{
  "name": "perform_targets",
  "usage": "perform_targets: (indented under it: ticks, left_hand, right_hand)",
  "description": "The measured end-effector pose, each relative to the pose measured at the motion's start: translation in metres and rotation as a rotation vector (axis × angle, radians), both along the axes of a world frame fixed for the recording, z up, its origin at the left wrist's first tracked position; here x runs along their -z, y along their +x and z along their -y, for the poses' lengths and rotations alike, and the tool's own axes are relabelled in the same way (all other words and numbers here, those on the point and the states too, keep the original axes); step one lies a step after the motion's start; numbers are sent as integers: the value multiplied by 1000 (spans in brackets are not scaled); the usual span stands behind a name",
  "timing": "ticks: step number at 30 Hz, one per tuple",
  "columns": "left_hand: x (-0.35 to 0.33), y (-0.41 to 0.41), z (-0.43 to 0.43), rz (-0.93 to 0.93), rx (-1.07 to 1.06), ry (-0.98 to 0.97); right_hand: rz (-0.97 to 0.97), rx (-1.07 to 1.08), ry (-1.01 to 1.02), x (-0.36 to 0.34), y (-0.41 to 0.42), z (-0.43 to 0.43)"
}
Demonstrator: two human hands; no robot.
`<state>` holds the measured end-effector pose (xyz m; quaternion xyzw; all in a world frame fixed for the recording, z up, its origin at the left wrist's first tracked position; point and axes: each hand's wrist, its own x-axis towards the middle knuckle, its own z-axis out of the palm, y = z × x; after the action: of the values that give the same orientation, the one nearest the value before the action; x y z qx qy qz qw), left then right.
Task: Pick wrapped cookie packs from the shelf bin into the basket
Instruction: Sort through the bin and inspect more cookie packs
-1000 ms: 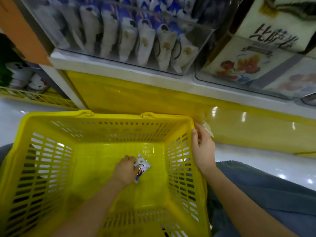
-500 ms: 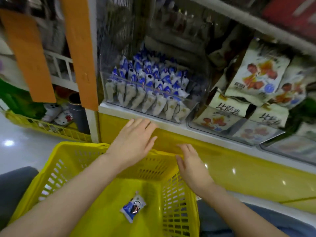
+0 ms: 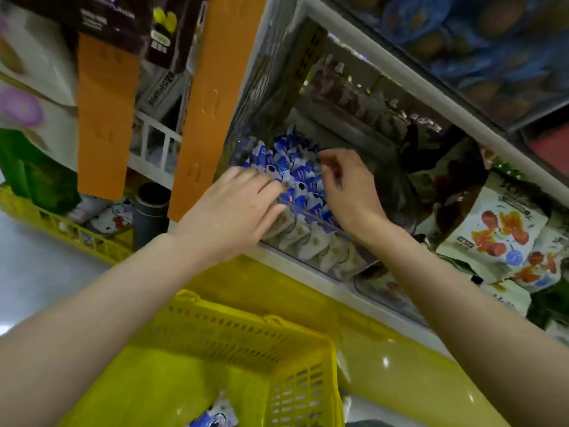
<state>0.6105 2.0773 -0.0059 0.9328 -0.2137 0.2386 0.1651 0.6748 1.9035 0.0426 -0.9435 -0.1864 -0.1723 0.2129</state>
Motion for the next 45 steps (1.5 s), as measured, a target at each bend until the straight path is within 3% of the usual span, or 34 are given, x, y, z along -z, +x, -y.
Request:
perform_targets:
  ticks: [13,19,23,26,29,35,39,42,45]
  left_hand:
    - [19,18,-8,181,61,-58]
    - [20,18,-10,171,79,-54]
    - [18,15,-7,138,59,-38]
    - [14,10,-2,80,28,-50]
    - [12,1,9,37,-19,-74]
    - [25,-37,34,54,30,-378]
    - [59,-77,60,-219,-19,-642]
    - [89,-102,75,-471,-25,-947]
    - [109,-122,86,-692,-68,-1185]
  right_hand:
    - [-408,234,-249,17,121,-57]
    - [-508,257,-110,18,132,-61]
    - [-281,250,-4,21,120,-55]
    - [28,227,-25,10,94,-46]
    - [169,107,-33,-4,57,-32]
    - [318,-117,20,-10,-49,4]
    - [283,-200,62,24,-115,30]
    - [107,-167,172,57,-154,41]
    - [-244,-49,360,93,-186,43]
